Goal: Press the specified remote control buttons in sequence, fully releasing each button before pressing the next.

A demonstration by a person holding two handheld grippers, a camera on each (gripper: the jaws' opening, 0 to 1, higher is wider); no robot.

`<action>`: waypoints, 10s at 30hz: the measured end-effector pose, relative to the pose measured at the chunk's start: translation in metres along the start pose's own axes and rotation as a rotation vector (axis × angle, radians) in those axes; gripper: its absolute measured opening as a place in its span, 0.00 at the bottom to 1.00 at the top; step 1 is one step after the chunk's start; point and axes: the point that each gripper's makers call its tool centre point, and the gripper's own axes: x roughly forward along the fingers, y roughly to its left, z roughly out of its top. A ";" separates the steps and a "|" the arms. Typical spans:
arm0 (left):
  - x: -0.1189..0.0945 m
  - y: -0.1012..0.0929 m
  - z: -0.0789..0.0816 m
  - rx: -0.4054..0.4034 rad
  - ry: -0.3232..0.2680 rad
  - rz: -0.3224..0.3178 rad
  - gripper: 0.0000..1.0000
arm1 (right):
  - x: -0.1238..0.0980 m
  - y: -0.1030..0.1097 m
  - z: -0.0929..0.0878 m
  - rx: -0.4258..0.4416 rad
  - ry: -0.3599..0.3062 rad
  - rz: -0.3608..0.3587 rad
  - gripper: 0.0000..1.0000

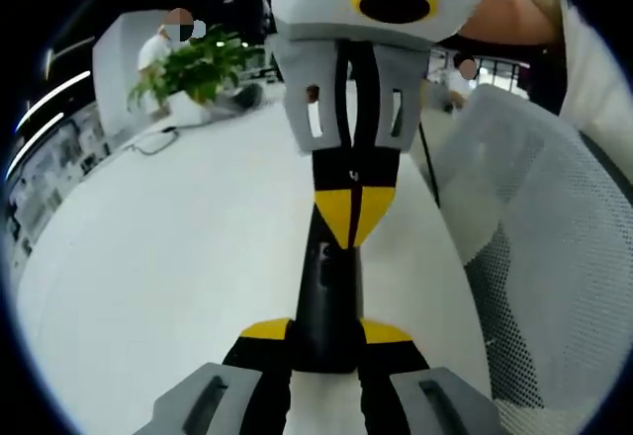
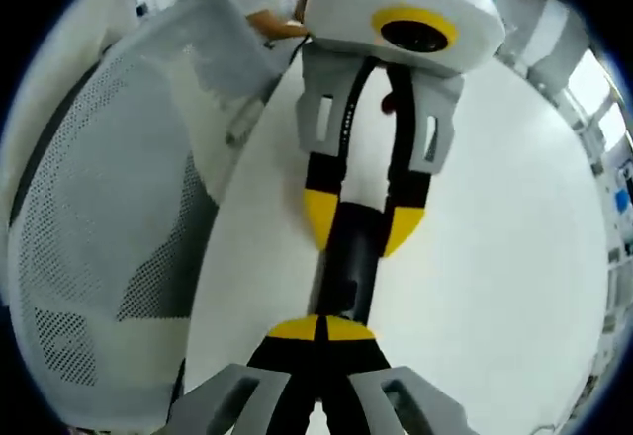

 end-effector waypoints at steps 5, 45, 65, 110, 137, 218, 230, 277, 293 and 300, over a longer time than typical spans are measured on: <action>0.000 0.000 0.000 0.001 -0.001 -0.001 0.24 | 0.000 -0.003 0.000 -0.005 0.000 -0.009 0.00; 0.000 -0.001 0.001 0.002 0.000 -0.004 0.24 | 0.001 -0.001 0.000 -0.015 0.013 -0.038 0.00; 0.000 -0.001 0.001 -0.004 -0.004 0.001 0.24 | -0.028 -0.025 0.006 0.012 -0.029 -0.098 0.00; 0.000 0.000 0.001 -0.005 -0.019 -0.001 0.24 | 0.001 -0.018 0.010 0.004 -0.022 -0.032 0.00; 0.000 -0.001 0.002 -0.007 -0.017 0.002 0.24 | 0.004 -0.018 0.006 -0.007 0.004 -0.044 0.00; 0.000 0.000 0.001 -0.012 -0.028 0.010 0.24 | 0.010 -0.023 0.020 -0.001 0.059 -0.012 0.00; 0.000 0.000 0.002 -0.010 -0.018 0.009 0.24 | 0.007 -0.023 0.018 0.091 -0.041 -0.059 0.00; 0.001 -0.001 0.002 -0.015 -0.006 0.016 0.24 | -0.035 -0.026 0.030 0.105 -0.136 -0.125 0.29; 0.003 -0.001 0.001 -0.013 -0.004 0.014 0.24 | -0.039 -0.018 0.015 0.137 -0.135 -0.125 0.36; 0.003 -0.001 0.001 -0.011 -0.003 0.012 0.24 | -0.038 -0.015 0.006 0.150 -0.125 -0.123 0.38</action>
